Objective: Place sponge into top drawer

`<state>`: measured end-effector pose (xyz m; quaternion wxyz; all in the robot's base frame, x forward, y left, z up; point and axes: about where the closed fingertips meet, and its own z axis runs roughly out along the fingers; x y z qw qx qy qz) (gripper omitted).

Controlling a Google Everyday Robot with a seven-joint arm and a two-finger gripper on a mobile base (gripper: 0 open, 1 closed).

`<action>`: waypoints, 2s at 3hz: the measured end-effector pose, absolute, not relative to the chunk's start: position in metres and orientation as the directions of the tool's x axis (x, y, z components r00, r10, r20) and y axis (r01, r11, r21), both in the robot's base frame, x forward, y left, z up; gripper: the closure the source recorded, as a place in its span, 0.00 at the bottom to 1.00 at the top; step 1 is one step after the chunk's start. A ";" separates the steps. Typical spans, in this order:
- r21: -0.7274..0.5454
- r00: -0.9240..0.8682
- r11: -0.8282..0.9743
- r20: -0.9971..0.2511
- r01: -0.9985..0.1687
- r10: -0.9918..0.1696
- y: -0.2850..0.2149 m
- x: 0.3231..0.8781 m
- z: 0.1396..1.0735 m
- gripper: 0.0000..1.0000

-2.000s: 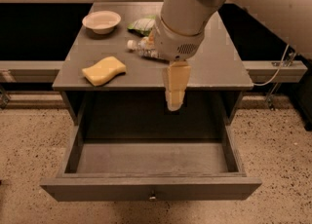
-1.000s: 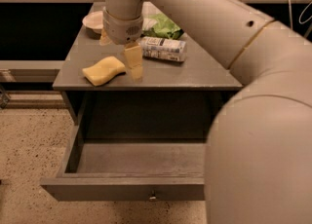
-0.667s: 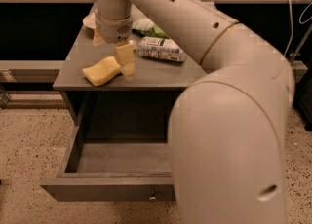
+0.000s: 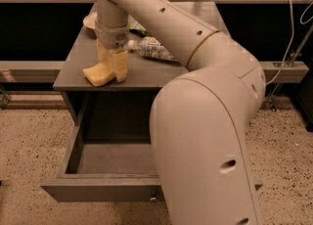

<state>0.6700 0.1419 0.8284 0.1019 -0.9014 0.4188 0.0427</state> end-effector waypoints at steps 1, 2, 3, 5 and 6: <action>-0.149 0.647 -0.630 -0.170 -0.762 -0.743 0.143 0.669 0.832 0.64; -0.149 0.647 -0.629 -0.170 -0.763 -0.743 0.143 0.669 0.834 0.85; -0.150 0.645 -0.628 -0.171 -0.764 -0.744 0.142 0.668 0.835 0.80; -0.270 0.535 -0.465 -0.338 -0.843 -0.774 0.095 0.570 0.900 0.80; -0.291 0.435 -0.332 -0.456 -0.897 -0.777 0.067 0.505 0.901 0.83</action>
Offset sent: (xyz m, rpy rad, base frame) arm -0.0750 -0.0593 0.0778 0.1911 0.0161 -0.0125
